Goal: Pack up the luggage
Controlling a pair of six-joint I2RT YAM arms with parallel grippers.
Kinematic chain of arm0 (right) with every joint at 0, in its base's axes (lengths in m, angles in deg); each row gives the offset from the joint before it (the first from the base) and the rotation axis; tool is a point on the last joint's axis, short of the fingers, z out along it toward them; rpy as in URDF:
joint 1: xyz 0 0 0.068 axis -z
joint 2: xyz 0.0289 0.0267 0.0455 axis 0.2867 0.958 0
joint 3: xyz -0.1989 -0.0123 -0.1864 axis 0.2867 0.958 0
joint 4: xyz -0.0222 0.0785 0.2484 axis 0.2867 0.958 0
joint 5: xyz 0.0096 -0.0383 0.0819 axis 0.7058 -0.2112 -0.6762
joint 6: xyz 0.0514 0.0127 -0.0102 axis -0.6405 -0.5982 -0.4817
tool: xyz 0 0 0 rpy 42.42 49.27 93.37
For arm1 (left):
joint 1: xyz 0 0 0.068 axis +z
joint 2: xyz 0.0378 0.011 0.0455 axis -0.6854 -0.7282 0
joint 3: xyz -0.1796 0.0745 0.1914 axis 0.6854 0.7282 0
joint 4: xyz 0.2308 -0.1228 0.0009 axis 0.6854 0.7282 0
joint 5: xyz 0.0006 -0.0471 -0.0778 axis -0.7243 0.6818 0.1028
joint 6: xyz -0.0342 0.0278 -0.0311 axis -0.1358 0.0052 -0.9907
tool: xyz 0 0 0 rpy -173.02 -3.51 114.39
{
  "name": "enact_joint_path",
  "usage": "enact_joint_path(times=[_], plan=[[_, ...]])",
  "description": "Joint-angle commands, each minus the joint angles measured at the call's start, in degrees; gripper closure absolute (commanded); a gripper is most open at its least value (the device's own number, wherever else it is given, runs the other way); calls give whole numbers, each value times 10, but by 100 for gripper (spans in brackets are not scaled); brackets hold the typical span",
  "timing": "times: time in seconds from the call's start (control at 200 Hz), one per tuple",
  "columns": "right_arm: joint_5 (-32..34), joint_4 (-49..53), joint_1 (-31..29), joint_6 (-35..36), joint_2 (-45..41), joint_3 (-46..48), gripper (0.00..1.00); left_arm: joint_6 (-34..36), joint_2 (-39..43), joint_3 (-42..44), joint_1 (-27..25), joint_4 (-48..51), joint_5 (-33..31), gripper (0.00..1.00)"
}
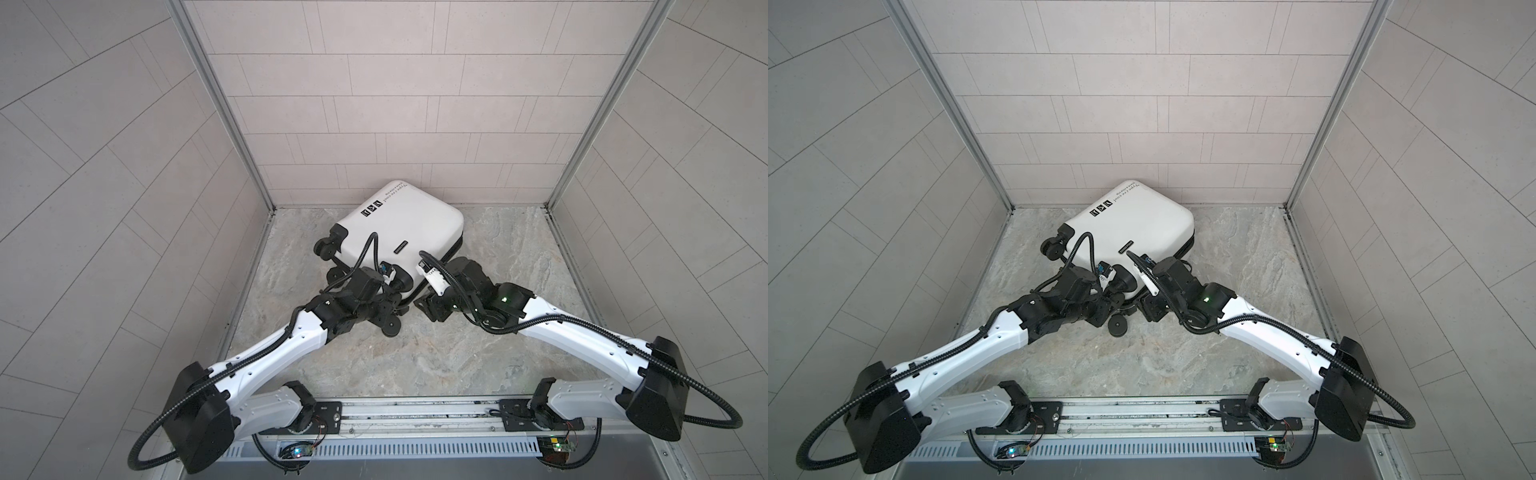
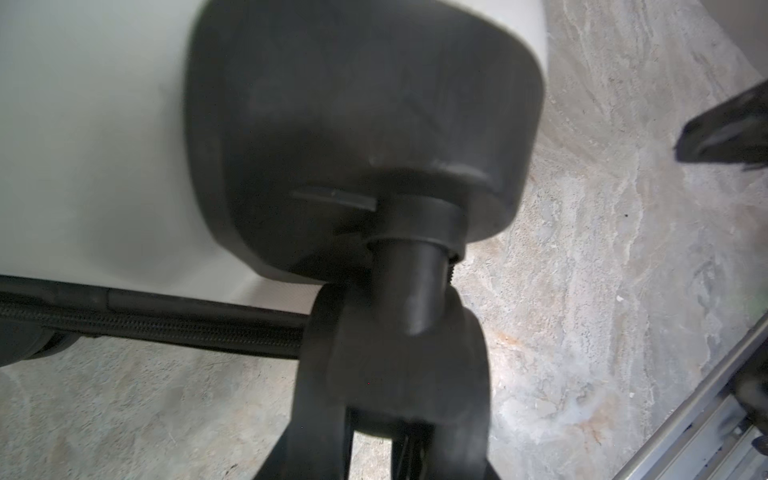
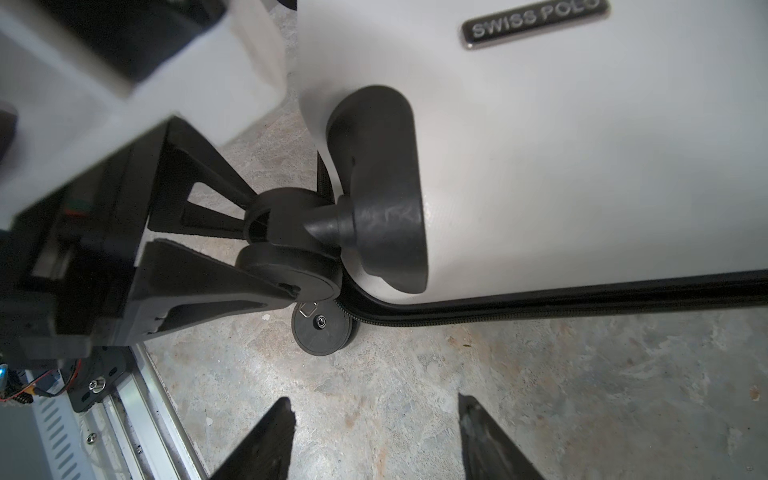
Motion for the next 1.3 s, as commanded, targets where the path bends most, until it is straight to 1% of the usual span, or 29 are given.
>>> enact_joint_path(times=[0.0, 0.085, 0.115, 0.21, 0.305, 0.41, 0.495, 0.535, 0.605, 0.711, 0.746, 0.796, 0.901, 0.991, 1.141, 1.291], plan=[[30, -18, -2, -59, -20, 15, 37, -17, -25, -18, 1, -38, 22, 54], [50, -16, -1, -86, -25, 27, 38, -18, -37, -21, 0, -42, 18, 40], [55, -16, -1, -92, -28, 32, 38, -19, -39, -21, 0, -43, 14, 37], [78, -16, -1, -109, -42, 46, 38, -21, -48, -24, 0, -42, 7, 34], [86, -19, 4, -115, -57, 59, 37, -24, -56, -28, -1, -41, 1, 32], [87, -19, 6, -117, -67, 61, 37, -33, -61, -28, 0, -54, 1, 33], [80, -22, 6, -122, -66, 62, 37, -42, -65, -26, 0, -73, 14, 34], [72, -25, 6, -127, -62, 62, 37, -45, -66, -27, -1, -81, 19, 37], [64, -29, 6, -143, -52, 62, 38, -49, -69, -29, -1, -89, 25, 43], [51, -43, 7, -174, -37, 66, 43, -52, -71, -34, 0, -93, 29, 52], [47, -53, 6, -188, -33, 71, 45, -52, -70, -37, 0, -92, 31, 59], [40, -71, 7, -212, -29, 82, 46, -52, -71, -42, 0, -91, 33, 71], [22, -121, 8, -267, -20, 105, 47, -53, -71, -54, -1, -87, 38, 100], [5, -168, 9, -318, -10, 124, 45, -55, -69, -68, -1, -82, 42, 100], [-1, -217, 10, -390, 2, 147, 45, -56, -60, -92, -3, -79, 45, 100], [-9, -317, 14, -449, 2, 190, 45, -53, -59, -117, -9, -78, 46, 100]])
